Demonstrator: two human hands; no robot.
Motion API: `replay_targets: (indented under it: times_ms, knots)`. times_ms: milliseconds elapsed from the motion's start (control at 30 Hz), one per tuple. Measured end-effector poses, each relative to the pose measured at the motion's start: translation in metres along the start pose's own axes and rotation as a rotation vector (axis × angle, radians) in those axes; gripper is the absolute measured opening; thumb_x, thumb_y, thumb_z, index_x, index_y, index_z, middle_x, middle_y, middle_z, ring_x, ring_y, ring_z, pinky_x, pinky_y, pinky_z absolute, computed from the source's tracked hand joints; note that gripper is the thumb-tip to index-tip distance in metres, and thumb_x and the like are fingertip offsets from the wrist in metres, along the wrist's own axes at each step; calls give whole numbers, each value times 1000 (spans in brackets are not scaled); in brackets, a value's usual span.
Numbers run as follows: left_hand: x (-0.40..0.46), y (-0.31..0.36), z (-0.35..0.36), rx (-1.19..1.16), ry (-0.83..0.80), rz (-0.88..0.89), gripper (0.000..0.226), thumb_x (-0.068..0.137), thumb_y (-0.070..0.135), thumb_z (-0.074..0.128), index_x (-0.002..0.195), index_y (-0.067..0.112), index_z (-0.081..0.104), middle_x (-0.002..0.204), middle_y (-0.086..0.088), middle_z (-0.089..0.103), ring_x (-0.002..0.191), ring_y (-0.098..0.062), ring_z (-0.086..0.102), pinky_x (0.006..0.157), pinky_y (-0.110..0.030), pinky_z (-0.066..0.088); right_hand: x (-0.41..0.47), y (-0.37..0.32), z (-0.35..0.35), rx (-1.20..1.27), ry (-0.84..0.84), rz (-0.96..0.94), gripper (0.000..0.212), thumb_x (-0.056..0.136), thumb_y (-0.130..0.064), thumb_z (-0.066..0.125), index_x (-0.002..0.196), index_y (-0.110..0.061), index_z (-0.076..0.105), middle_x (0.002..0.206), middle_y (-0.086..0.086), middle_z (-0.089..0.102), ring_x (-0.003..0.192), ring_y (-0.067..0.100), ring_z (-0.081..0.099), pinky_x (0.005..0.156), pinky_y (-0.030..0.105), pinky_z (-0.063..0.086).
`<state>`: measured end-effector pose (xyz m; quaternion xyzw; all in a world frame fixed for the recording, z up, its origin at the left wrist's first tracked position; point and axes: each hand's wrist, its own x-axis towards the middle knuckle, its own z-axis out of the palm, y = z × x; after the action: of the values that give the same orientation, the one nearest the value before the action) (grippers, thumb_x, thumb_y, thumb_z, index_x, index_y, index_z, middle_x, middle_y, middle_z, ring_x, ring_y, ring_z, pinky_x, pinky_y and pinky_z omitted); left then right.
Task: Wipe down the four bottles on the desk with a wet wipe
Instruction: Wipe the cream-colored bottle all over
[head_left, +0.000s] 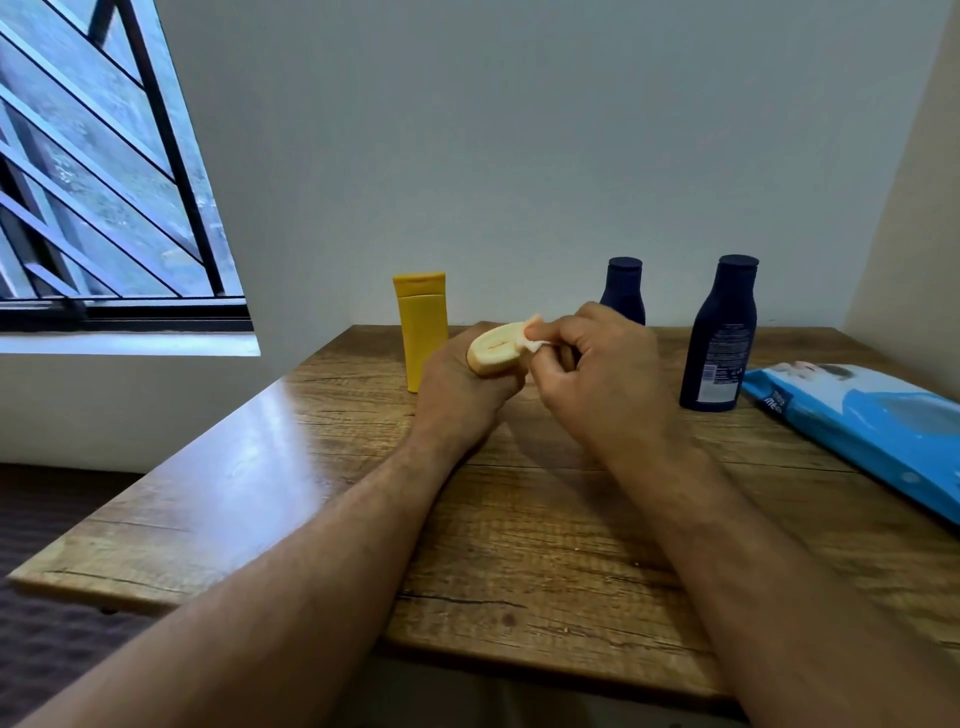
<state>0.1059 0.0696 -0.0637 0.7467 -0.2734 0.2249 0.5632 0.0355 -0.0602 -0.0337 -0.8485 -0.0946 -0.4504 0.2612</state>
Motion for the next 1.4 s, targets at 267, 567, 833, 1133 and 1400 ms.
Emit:
replay_targets:
  times_ms: [267, 567, 833, 1133, 1400]
  knots:
    - [2, -5, 2, 99, -37, 30, 19, 83, 3, 74, 88, 21, 70, 80, 9, 70, 74, 4, 63, 64, -17, 47, -4, -5, 1, 57, -32, -58, 21, 90, -17, 67, 109, -15, 75, 89, -8, 60, 70, 1, 51, 67, 0, 40]
    - [0, -3, -1, 78, -66, 49, 33, 83, 1, 74, 86, 32, 67, 81, 12, 70, 76, 7, 64, 64, -9, 46, -7, -3, -3, 125, -133, -150, 19, 83, -14, 72, 101, -13, 77, 89, -2, 68, 74, 9, 61, 63, 8, 45]
    - [-1, -7, 0, -62, -67, 53, 26, 78, 7, 80, 101, 20, 73, 93, 3, 76, 88, -18, 71, 77, -35, 57, -3, 4, 0, 77, 42, -80, 16, 85, -14, 71, 99, -13, 78, 85, -3, 67, 72, 5, 59, 64, 9, 49]
    - [2, -7, 0, 52, -86, 34, 20, 82, -2, 72, 86, 17, 69, 78, 7, 68, 71, 1, 61, 62, -18, 48, -6, -5, 1, 69, -16, -135, 18, 87, -15, 69, 103, -15, 77, 87, -5, 65, 72, 3, 55, 63, 3, 41]
    - [2, -8, -2, -36, -69, 67, 32, 79, 3, 80, 105, 20, 74, 98, 4, 75, 93, -8, 70, 80, -29, 58, -6, 1, -3, 32, -30, -112, 18, 84, -14, 69, 100, -12, 76, 90, -2, 69, 77, 4, 59, 66, 0, 41]
